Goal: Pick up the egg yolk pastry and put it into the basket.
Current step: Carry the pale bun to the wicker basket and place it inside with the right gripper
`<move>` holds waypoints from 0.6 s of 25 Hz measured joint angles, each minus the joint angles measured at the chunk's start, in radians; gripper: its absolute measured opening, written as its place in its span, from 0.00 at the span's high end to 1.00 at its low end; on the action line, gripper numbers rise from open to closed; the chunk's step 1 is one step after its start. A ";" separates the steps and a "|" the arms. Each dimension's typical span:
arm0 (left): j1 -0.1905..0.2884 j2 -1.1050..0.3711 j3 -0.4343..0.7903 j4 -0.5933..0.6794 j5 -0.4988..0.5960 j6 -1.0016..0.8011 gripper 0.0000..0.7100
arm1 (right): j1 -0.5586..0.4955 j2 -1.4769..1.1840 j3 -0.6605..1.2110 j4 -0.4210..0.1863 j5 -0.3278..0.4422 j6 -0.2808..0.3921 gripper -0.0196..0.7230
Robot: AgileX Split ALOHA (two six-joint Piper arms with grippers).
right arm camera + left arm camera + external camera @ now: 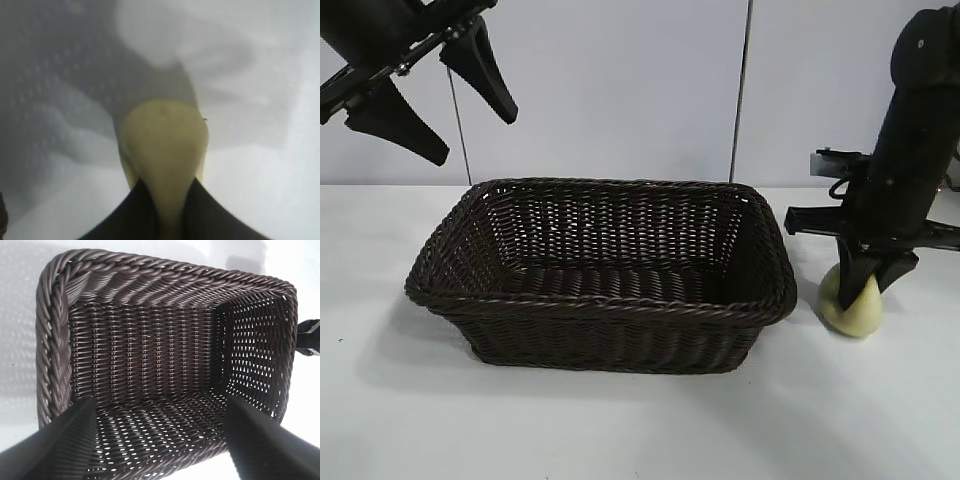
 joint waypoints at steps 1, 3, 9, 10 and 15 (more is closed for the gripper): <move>0.000 0.000 0.000 0.000 0.001 0.000 0.27 | 0.000 -0.016 -0.024 0.001 0.024 0.000 0.93; 0.000 0.000 0.000 0.000 0.001 0.000 0.27 | 0.000 -0.037 -0.077 0.003 0.059 0.000 0.93; 0.000 0.000 0.000 0.000 0.002 0.000 0.27 | 0.000 -0.063 -0.148 0.061 0.124 0.000 0.93; 0.000 0.000 0.000 0.000 0.002 0.000 0.27 | 0.000 -0.065 -0.148 0.081 0.128 0.000 0.93; 0.000 0.000 0.000 0.000 0.002 0.000 0.27 | 0.004 -0.066 -0.149 0.195 0.138 -0.035 0.93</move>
